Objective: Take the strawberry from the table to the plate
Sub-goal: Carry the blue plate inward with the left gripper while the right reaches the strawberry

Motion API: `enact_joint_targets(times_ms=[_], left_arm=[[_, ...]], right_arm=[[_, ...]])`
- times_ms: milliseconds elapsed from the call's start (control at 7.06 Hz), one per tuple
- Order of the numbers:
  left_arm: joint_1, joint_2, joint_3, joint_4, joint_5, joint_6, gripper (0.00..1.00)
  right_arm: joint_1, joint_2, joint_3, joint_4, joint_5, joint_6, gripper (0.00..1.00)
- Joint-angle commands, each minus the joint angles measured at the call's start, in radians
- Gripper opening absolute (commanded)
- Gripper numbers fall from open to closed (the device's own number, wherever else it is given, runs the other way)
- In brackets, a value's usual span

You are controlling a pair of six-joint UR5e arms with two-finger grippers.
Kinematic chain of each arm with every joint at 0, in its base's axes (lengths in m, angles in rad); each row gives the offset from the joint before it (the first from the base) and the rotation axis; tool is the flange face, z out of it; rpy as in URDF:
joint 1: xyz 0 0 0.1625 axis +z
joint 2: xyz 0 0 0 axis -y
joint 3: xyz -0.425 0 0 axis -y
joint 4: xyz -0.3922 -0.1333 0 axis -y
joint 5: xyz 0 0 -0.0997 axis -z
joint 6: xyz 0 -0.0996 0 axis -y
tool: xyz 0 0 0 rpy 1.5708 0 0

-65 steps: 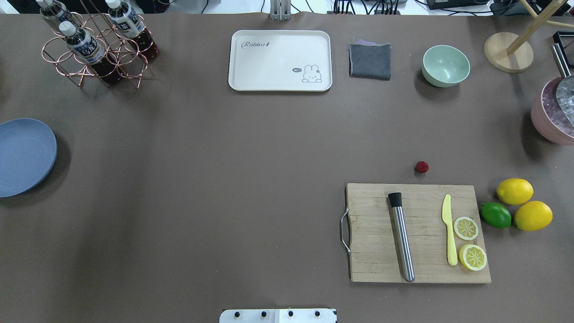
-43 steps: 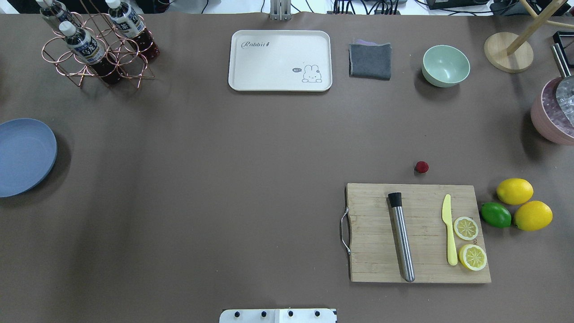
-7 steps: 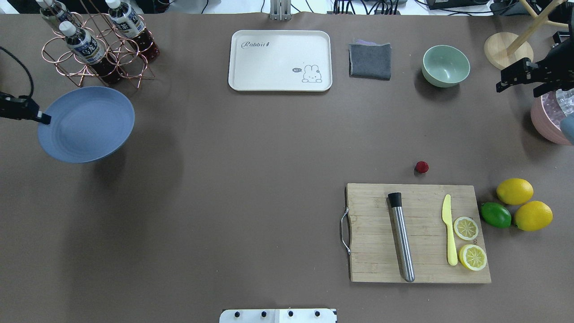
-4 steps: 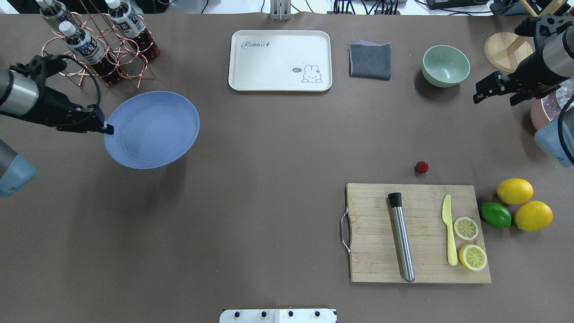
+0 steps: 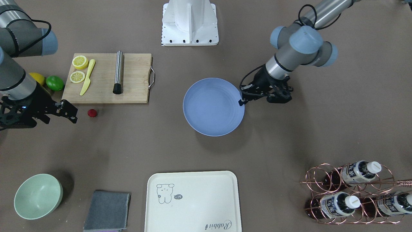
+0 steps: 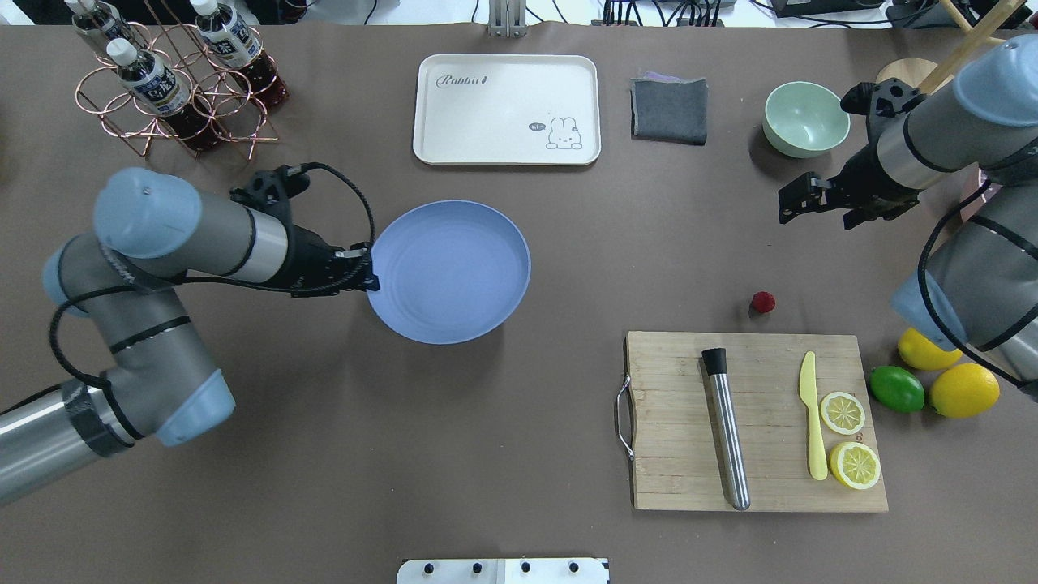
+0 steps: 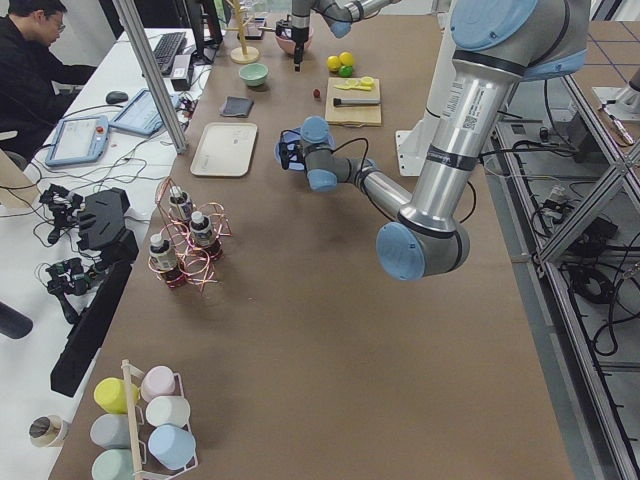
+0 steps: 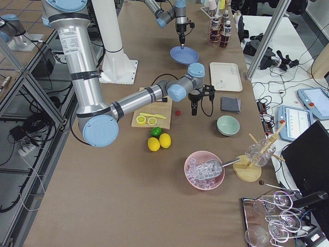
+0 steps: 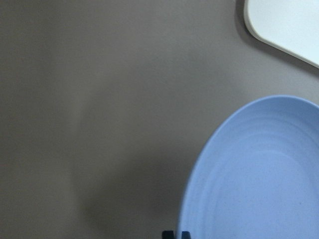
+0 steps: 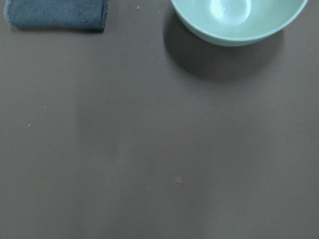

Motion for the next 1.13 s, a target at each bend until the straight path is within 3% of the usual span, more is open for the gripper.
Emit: enact_joint_targets(times_ms=[0, 425, 567, 708, 992], left_arm=[[0.112, -0.054, 0.009, 0.053, 0.144, -0.042, 0.0], [0.144, -0.049, 0.018, 0.051, 0.187, -0.043, 0.0], [0.143, -0.045, 0.012, 0.051, 0.189, -0.039, 0.69], [0.134, -0.043, -0.014, 0.053, 0.19, -0.041, 0.98], [0.106, -0.043, -0.04, 0.076, 0.181, -0.039, 0.98]], right_arm=[[-0.054, 0.002, -0.008, 0.009, -0.014, 0.026, 1.0], [-0.102, 0.001, -0.02, 0.009, -0.036, 0.026, 1.0], [-0.114, 0.001, -0.028, 0.009, -0.037, 0.026, 1.0], [-0.128, 0.001, -0.043, 0.009, -0.045, 0.026, 1.0], [-0.14, -0.001, -0.064, 0.009, -0.046, 0.026, 1.0]])
